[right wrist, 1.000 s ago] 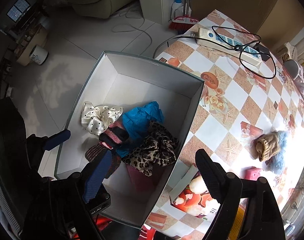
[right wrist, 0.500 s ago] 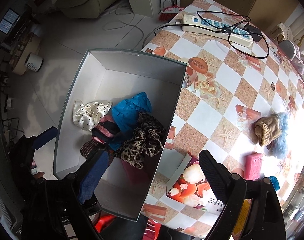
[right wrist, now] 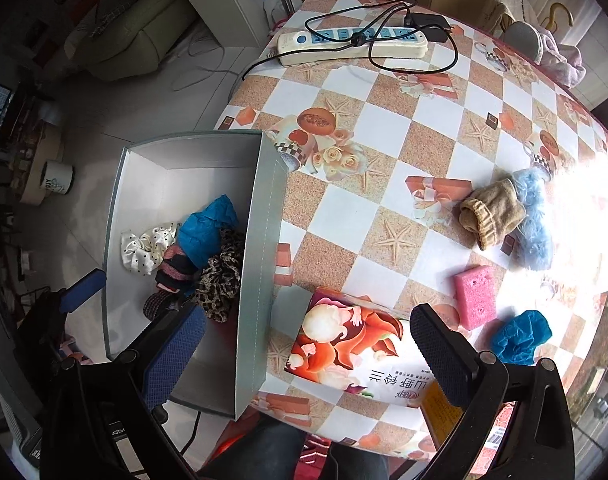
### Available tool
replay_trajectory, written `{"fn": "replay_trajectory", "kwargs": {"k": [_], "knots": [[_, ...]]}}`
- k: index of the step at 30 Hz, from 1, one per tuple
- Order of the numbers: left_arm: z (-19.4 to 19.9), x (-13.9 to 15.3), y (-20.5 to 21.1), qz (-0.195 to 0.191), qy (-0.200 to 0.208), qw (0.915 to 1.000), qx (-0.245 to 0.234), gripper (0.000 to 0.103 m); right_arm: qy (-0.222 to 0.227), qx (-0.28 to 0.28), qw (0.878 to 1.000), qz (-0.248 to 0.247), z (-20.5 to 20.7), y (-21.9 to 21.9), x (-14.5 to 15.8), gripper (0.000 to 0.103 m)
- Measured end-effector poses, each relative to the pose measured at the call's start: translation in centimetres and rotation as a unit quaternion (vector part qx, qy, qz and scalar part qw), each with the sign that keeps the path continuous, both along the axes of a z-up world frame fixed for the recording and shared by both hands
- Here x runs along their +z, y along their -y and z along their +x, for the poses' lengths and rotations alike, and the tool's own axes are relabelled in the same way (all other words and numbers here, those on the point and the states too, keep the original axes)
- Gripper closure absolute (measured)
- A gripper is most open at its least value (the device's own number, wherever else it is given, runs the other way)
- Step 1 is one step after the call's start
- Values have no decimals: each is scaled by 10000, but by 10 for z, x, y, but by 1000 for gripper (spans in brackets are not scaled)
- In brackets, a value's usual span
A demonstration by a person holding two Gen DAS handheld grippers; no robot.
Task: Organize soft objects
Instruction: 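Move left tool to beige knit mitten while right tool approaches blue cloth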
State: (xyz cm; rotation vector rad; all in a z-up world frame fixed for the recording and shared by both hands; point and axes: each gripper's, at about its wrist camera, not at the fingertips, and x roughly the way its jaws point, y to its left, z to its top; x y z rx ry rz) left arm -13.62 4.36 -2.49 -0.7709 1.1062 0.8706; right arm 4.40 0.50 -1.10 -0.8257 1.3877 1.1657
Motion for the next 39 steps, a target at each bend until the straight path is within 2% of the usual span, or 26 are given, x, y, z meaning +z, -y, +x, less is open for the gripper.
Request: {"fn": "replay_trajectory", "kwargs": {"k": [7, 13, 17, 21, 30, 35, 39], "knots": [[71, 5, 12, -4, -6, 9973, -733, 0, -249, -996, 9947, 15, 88, 42, 17, 0], [136, -2, 22, -129, -85, 9912, -1315, 0, -376, -1816, 9826, -134, 164, 93, 18, 0], [180, -12, 27, -232, -196, 9844, -1732, 0, -478, -2211, 9737, -264, 207, 125, 7, 0], [222, -26, 25, -229, -351, 9790, -1995, 0, -446, -2491, 9659, -542, 236, 147, -26, 0], [303, -74, 18, -247, -799, 9662, -2439, 0, -548, -2238, 9664, -1136, 244, 160, -120, 0], [331, -107, 13, -354, -1001, 9635, -2456, 0, -571, -2014, 9701, -1225, 240, 153, -152, 0], [344, -128, 7, -449, -1055, 9649, -2364, 0, -448, -1820, 9732, -1331, 236, 151, -170, 0]]}}
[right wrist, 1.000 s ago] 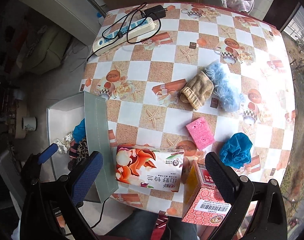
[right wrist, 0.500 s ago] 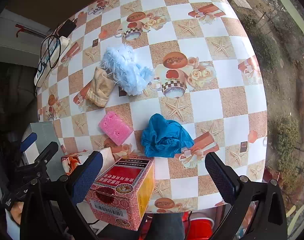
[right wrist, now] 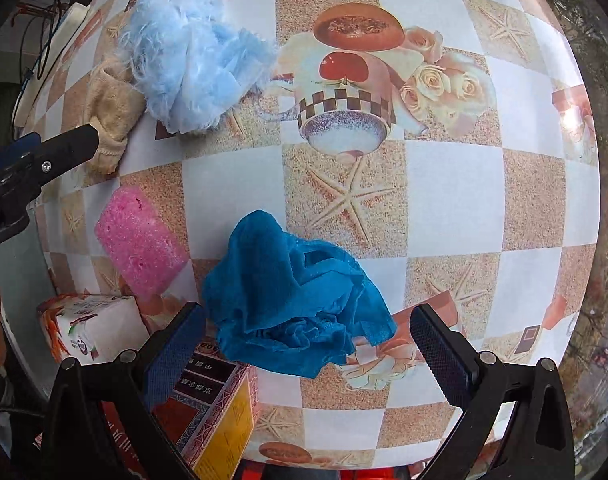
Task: Organize soft objects
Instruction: 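Move left tool to beige knit mitten while right tool approaches blue cloth, then grasp the beige knit mitten with left tool while right tool grasps blue cloth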
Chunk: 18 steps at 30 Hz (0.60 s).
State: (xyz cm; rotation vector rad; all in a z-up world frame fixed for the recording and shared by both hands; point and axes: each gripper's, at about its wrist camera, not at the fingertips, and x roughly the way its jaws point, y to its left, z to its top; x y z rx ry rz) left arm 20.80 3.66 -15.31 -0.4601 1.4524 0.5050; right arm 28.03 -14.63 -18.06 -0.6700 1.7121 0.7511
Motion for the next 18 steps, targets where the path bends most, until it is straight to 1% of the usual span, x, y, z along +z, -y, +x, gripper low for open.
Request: {"fn": "replay_trajectory", "kwargs": {"k": [5, 11, 13, 15, 18], "knots": [[6, -21, -7, -89, -107, 9999, 98, 0, -15, 166, 9998, -111, -4, 2, -18, 0], [6, -43, -14, -184, -320, 9992, 169, 0, 198, 334, 9991, -140, -12, 0, -18, 0], [5, -47, -16, -265, -263, 9991, 220, 0, 248, 364, 9988, -201, -16, -1, -20, 0], [4, -48, -18, -252, -251, 9992, 193, 0, 276, 371, 9986, -261, -19, -9, -20, 0], [7, -48, -21, -253, -255, 9992, 146, 0, 305, 338, 9985, -303, -21, -8, -21, 0]]}}
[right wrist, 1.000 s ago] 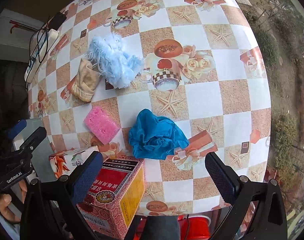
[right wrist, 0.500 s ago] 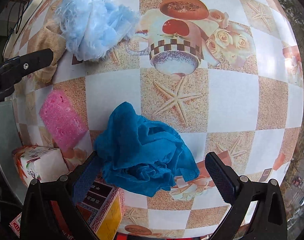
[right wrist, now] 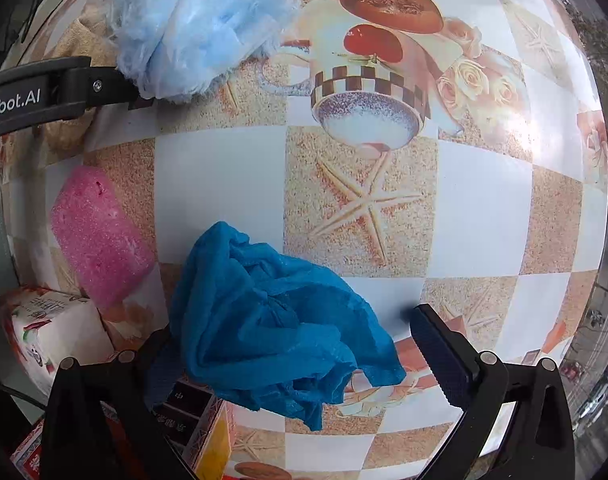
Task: Organize soft objects
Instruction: 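Grasp the beige knit mitten with left tool while right tool grasps blue cloth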
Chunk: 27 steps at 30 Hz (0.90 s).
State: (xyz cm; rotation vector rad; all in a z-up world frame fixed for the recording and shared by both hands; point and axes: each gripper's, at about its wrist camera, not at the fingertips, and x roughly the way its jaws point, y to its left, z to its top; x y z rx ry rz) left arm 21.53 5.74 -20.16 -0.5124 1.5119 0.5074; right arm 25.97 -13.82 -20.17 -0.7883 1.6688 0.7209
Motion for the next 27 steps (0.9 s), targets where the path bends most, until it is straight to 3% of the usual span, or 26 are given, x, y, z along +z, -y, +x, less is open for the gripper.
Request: {"fn": "replay_trajectory", "kwargs": {"k": [7, 14, 17, 19, 21, 22, 24, 27], "knots": [[6, -1, 6, 64, 72, 9999, 31, 0, -12, 5, 9999, -119, -1, -6, -5, 0], [12, -4, 1, -170, -223, 9995, 119, 0, -17, 36, 10000, -73, 0, -9, -6, 1], [11, 2, 1, -139, -169, 9997, 138, 12, 20, 45, 10000, 8, 0, -5, 0, 13], [11, 9, 3, -91, -93, 9999, 42, 37, 56, 85, 9999, 93, -1, -4, 5, 24], [13, 15, 5, -68, -98, 9999, -74, 58, 104, 147, 9996, 195, -4, -6, 10, 45], [13, 17, 5, -64, -100, 9999, -91, 64, 93, 173, 9995, 251, -6, -7, 12, 50], [11, 23, 5, -20, -51, 9999, -85, 69, 64, 183, 9992, 357, -8, -8, 15, 61], [10, 35, 9, 87, 41, 9999, -105, 70, 67, 70, 9984, 564, -7, -6, 23, 64]]}}
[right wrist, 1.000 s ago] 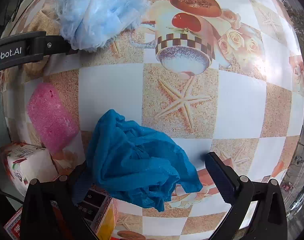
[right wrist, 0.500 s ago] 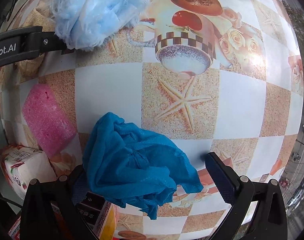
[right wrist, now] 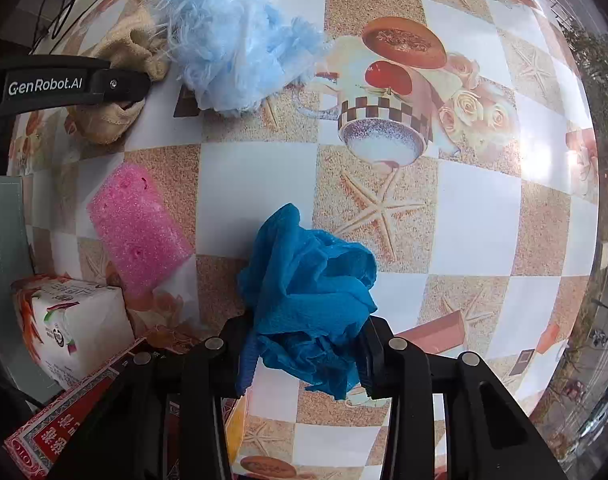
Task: Organize soft objects
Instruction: 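Grasp the beige knit mitten with left tool while right tool grasps blue cloth, then carry the beige mitten and blue cloth with both tools over the box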
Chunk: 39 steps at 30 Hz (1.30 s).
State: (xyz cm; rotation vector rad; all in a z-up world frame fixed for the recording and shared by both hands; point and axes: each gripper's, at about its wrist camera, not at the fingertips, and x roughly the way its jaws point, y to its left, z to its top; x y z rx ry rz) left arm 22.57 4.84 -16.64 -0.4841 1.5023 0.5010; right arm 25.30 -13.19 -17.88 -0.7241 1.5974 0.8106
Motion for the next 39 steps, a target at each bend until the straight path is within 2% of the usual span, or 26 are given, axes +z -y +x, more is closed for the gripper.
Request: {"fn": "replay_trajectory", "kwargs": {"k": [14, 20, 29, 39], "knots": [[-10, 51, 24, 296, 314, 9990, -104, 70, -45, -857, 9956, 388, 29, 31, 30, 64], [-39, 71, 35, 330, 439, 9985, -30, 70, 17, -920, 9945, 497, 28, 38, 53, 64], [-78, 101, 56, 475, 647, 9966, -163, 70, 143, -958, 9925, 746, 27, 39, 84, 64], [-135, 134, 85, 511, 780, 9950, -367, 70, 326, -987, 9875, 1187, 2, 39, 141, 64]]}}
